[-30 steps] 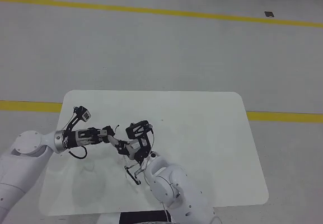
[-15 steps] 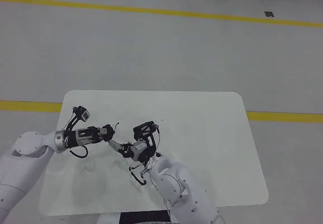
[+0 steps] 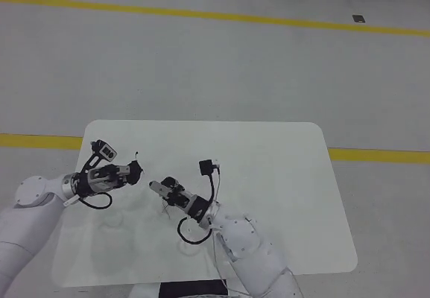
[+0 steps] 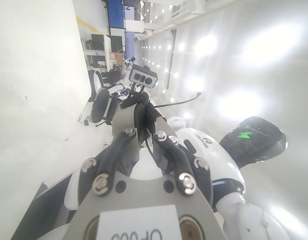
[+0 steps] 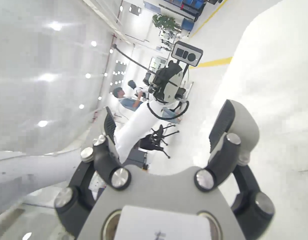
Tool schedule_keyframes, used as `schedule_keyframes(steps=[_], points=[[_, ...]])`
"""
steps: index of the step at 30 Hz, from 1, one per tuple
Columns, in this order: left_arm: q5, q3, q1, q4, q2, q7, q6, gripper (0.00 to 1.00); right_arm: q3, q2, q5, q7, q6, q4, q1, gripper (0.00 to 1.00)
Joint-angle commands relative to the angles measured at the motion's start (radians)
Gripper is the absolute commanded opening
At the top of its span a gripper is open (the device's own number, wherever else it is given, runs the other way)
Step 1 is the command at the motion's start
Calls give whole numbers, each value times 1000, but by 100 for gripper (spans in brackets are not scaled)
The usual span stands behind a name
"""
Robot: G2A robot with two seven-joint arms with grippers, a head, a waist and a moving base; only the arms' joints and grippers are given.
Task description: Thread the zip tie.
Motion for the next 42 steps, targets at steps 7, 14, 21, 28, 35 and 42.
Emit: schedule_keyframes(steps=[7,14,21,28,35,42], points=[[-7,4,-6,12,-2,-13,3,0,-6,-1,151,57,0,21,19,100],[-104,23,-1,2,-13,-23,46,0,-22,-6,392,139,0,53,29,100],[-187,66,0,-25,-15,-23,63,0,-20,-13,582,255,0,122,60,100],[-206,87,-9,-27,-8,-23,57,0,-20,-20,674,307,0,154,71,100],[-200,85,-5,-35,-10,18,61,0,-20,-20,702,277,17,153,69,100],[-221,70,4,-34,-14,-20,78,0,-22,-20,797,299,21,174,80,83]])
